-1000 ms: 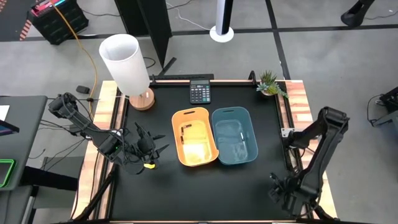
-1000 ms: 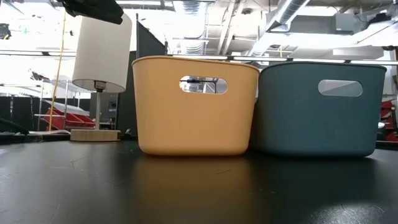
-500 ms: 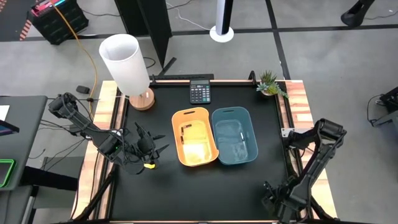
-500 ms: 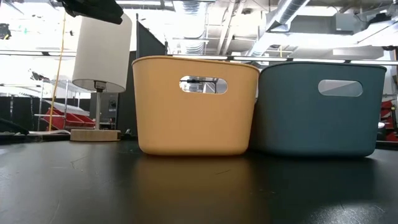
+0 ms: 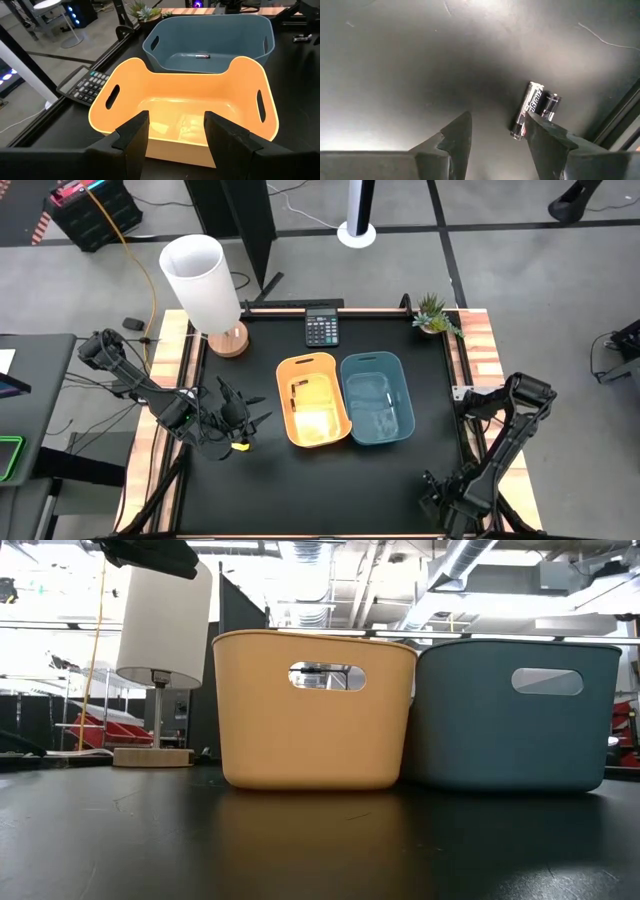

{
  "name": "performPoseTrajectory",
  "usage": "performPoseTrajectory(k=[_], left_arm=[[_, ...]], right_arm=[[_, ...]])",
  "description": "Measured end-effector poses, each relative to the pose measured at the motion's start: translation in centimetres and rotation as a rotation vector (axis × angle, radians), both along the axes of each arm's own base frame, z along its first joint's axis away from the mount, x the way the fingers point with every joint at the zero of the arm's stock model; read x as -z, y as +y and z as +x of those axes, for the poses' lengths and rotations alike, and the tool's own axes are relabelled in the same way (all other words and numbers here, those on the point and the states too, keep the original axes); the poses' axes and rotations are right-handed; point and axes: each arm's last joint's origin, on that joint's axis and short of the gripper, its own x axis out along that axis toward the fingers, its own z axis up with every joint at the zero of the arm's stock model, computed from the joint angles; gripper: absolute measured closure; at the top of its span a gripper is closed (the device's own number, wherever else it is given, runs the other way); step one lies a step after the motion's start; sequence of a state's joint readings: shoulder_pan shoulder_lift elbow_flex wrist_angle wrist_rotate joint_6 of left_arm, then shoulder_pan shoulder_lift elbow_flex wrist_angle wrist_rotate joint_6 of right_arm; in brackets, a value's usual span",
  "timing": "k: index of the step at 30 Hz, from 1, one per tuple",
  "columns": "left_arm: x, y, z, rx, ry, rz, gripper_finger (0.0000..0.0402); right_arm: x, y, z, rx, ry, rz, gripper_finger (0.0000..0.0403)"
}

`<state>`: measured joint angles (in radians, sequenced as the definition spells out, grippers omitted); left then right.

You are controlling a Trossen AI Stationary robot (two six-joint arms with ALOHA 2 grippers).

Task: Sort batteries
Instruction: Put the left silver battery into the blue bin

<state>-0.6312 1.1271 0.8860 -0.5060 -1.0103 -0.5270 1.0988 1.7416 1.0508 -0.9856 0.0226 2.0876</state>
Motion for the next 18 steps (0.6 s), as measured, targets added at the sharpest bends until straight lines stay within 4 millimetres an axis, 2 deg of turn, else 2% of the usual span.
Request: performPoseTrajectory(k=[6, 18], left_arm=[[0.0, 0.0, 0.0, 0.002, 0.003, 0.005, 0.0217], [0.0, 0.0, 0.0, 0.002, 0.003, 0.006, 0.0217]], right_arm=[[0.8, -0.4, -0.2, 0.019, 0.036, 0.035, 0.0206], [1.2, -0.8, 0.8, -0.021, 0.046, 0.050, 0.0206]])
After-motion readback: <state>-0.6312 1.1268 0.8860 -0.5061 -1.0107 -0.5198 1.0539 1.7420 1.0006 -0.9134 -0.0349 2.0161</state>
